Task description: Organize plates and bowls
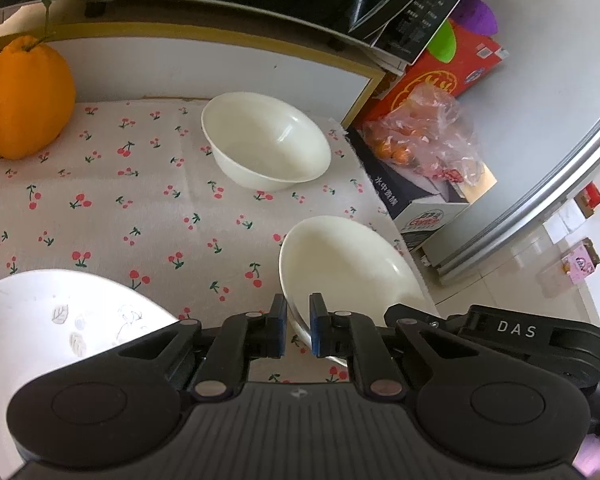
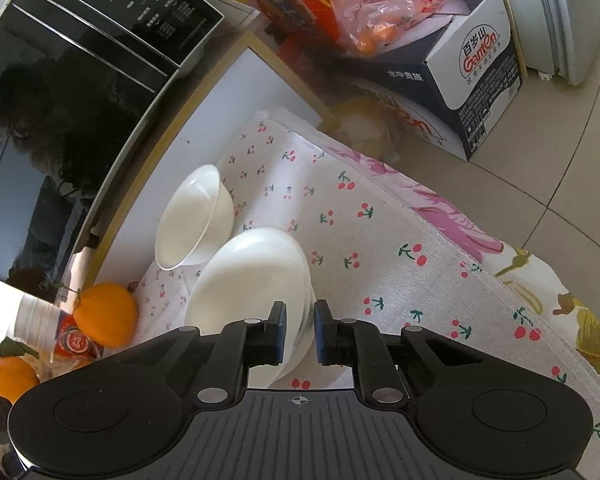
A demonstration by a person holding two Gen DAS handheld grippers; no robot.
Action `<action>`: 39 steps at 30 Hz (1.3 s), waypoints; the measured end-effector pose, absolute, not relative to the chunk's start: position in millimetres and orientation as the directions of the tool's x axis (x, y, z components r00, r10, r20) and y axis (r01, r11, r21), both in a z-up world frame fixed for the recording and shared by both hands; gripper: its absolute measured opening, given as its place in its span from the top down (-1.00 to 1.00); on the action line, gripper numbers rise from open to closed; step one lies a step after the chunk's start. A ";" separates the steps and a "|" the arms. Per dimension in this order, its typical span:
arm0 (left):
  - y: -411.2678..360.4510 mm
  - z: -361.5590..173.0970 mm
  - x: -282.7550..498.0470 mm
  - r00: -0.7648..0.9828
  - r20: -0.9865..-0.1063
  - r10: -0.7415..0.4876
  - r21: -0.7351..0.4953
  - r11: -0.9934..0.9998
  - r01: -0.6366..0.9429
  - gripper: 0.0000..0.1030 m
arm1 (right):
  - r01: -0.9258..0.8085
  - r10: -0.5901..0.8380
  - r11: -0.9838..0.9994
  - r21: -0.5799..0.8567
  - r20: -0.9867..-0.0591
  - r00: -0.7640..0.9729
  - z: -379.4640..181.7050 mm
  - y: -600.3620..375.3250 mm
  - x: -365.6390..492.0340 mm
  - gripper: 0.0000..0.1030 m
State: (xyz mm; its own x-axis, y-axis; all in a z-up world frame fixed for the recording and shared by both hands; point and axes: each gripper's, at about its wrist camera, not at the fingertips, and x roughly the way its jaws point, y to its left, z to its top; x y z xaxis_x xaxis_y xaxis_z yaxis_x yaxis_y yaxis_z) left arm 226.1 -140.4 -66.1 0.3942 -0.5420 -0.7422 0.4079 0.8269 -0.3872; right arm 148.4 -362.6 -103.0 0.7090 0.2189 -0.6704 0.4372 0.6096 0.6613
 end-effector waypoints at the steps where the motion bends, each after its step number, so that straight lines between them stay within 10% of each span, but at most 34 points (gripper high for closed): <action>1: -140.1 -64.3 225.5 0.397 -0.739 -0.545 -0.389 0.825 0.409 0.80 | 0.436 0.221 0.608 0.664 -0.668 0.710 -102.0 -363.1 148.2 0.73; 39: -102.1 -0.2 137.8 0.457 -0.698 -0.551 -0.433 0.833 0.343 0.80 | 0.332 0.304 0.695 0.638 -0.678 0.669 -9.4 -343.5 68.1 0.71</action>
State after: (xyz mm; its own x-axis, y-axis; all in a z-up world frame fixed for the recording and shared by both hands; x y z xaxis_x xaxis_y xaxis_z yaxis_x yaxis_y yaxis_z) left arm 137.8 -102.1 -0.2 0.4566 -0.5511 -0.6984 0.3431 0.8334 -0.4333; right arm 68.1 -343.5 -9.4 0.6695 0.3035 -0.6780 0.3315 0.6947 0.6383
